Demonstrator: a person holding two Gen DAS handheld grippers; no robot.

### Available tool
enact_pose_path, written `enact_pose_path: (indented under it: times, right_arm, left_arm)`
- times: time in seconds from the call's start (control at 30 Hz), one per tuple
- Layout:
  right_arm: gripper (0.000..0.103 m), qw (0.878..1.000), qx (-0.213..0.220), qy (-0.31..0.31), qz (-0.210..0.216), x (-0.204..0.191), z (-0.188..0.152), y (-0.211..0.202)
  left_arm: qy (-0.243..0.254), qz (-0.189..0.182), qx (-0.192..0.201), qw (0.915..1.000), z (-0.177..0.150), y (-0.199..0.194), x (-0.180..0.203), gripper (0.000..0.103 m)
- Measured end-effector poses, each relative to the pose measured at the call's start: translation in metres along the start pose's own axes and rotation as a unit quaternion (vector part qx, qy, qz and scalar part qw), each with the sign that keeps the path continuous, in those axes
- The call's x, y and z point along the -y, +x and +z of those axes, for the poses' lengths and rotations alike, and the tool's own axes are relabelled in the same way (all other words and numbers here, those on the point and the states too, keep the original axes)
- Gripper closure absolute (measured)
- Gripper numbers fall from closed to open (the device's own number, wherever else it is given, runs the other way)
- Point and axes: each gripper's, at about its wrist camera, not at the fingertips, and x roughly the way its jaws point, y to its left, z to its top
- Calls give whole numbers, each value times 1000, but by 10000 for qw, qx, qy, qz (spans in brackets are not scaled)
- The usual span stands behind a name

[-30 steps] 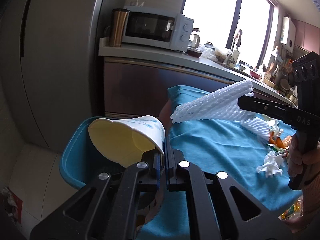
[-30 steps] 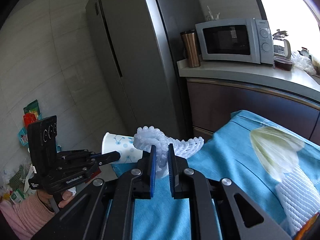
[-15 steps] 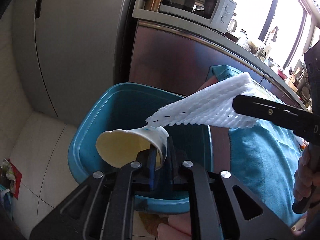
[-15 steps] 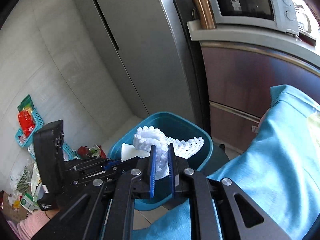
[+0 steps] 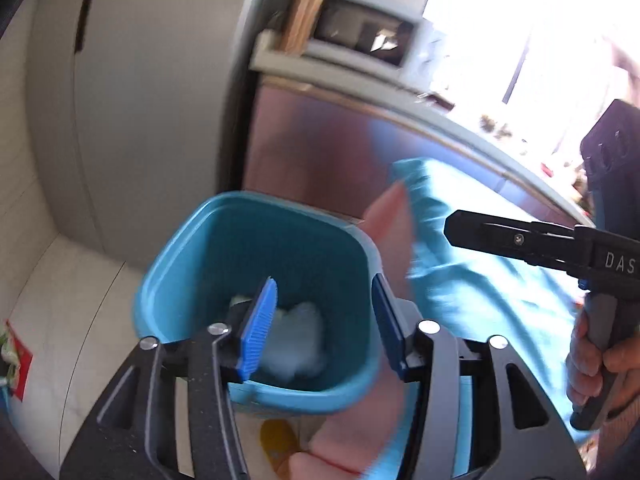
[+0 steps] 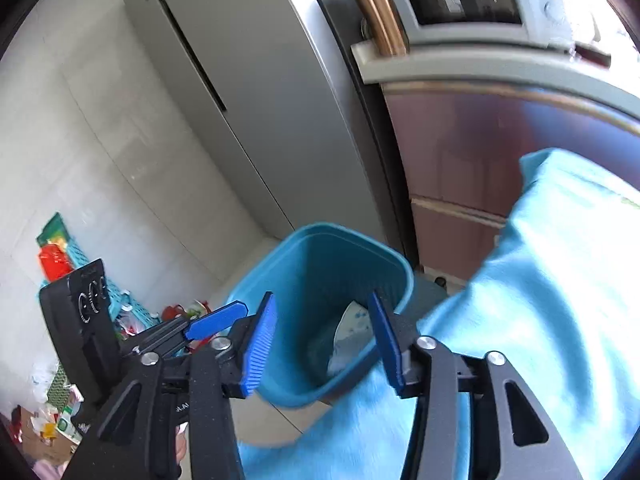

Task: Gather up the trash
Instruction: 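Carry cup and foam net to the teal bin and open both tools, then grasp the crumpled tissue with the left tool while the right tool grasps the green wrapper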

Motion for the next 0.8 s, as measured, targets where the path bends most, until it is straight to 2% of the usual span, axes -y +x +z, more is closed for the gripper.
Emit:
enact_pose_path:
  times: [0.1,0.17,0.33,0.4,0.6,0.67,0.8]
  right_arm:
    - [49,9996,250,-135,-37,11,-13,-44]
    - [49,9989,377,-177,-193,22,-22,-73]
    - [49,9950,703,-45,-706,55,-56,-145]
    - [48,9918,804,123,-989,71,-71,-171]
    - [48,9801,835,514,-1723,108,-119,-222]
    - [48,9770,773,732,-1849,125,-133,-229]
    - [49,9729,692,953,-1990,145,-153,-242]
  left_arm:
    - [382,-418,193,9982,-1,-19,37,45]
    - [606,-849,216,9943,-5,-29,64,40]
    - [1154,-1859,-26,9758,-27,-38,137,36]
    - [1292,-2136,-193,9682,-38,-35,162,35]
    - [1661,-2485,-676,9519,-72,-20,223,31]
    - [1757,-2413,-765,9513,-80,-14,234,26]
    - [1888,-2253,-959,9510,-85,0,247,25]
